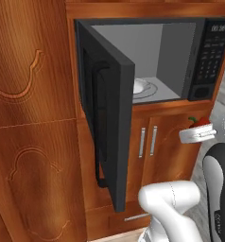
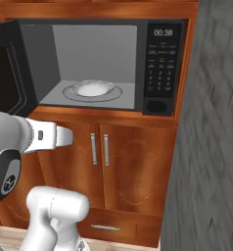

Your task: Pick the bell pepper from the counter and place it in the microwave. Then turn on the microwave.

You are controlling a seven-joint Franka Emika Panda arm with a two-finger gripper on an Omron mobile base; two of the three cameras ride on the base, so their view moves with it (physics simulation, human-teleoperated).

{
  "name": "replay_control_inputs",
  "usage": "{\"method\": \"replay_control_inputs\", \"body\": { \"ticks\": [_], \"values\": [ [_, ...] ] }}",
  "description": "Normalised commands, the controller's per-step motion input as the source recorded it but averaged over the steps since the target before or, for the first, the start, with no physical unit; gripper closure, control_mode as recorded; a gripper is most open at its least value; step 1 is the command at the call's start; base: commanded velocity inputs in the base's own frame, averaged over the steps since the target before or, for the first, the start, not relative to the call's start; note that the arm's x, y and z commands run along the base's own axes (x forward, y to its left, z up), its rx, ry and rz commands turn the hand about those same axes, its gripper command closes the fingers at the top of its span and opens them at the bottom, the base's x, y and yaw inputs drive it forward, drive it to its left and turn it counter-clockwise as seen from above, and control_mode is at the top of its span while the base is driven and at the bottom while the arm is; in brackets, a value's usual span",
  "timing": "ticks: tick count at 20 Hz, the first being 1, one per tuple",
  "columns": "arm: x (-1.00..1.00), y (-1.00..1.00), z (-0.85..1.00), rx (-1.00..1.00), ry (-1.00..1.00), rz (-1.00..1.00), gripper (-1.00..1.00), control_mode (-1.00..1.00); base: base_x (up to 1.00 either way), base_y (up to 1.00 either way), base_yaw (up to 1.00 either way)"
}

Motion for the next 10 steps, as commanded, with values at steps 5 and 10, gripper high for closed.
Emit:
{"method": "replay_control_inputs", "body": {
  "ticks": [5, 10],
  "values": [
    [0.00, 0.00, 0.00, 0.00, 0.00, 0.00, 1.00, 1.00, 0.39, -0.06, 0.00],
    [0.00, 0.00, 0.00, 0.00, 0.00, 0.00, 1.00, 1.00, 0.37, -0.07, 0.00]
  ]
}}
